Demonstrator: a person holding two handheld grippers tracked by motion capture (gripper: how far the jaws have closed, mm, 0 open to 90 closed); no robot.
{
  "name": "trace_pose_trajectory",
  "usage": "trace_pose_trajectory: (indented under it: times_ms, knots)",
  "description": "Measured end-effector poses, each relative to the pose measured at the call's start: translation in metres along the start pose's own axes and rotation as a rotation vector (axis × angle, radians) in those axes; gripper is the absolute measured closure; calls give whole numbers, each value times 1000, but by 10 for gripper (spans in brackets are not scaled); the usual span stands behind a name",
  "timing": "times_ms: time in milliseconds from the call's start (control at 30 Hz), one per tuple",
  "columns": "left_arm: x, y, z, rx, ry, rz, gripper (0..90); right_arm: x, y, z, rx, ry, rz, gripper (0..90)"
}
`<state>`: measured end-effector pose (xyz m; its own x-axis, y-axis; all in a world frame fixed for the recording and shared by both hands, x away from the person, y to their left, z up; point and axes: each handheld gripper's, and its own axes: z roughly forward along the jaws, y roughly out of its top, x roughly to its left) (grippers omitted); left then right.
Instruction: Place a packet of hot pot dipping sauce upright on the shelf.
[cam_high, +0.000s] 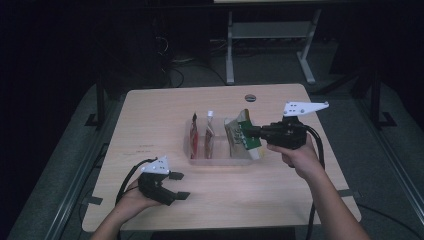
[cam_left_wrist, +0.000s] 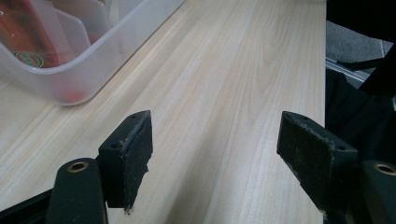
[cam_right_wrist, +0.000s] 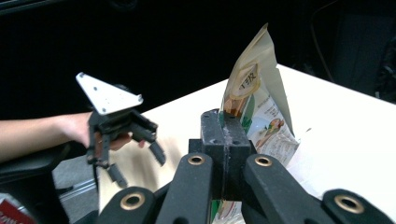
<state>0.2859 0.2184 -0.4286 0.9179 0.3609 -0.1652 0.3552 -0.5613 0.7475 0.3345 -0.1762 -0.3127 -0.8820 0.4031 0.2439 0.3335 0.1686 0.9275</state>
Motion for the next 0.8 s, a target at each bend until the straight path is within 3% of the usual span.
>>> trace_pose_trajectory:
  times_ms: [367, 800]
  knots:
    - [0, -1, 3, 16, -5, 7, 249, -21, 13, 10, -3, -74, 22, 900]
    - [-1, -2, 7, 33, -16, 9, 239, -36, -2, 29, 56, -115, 60, 900]
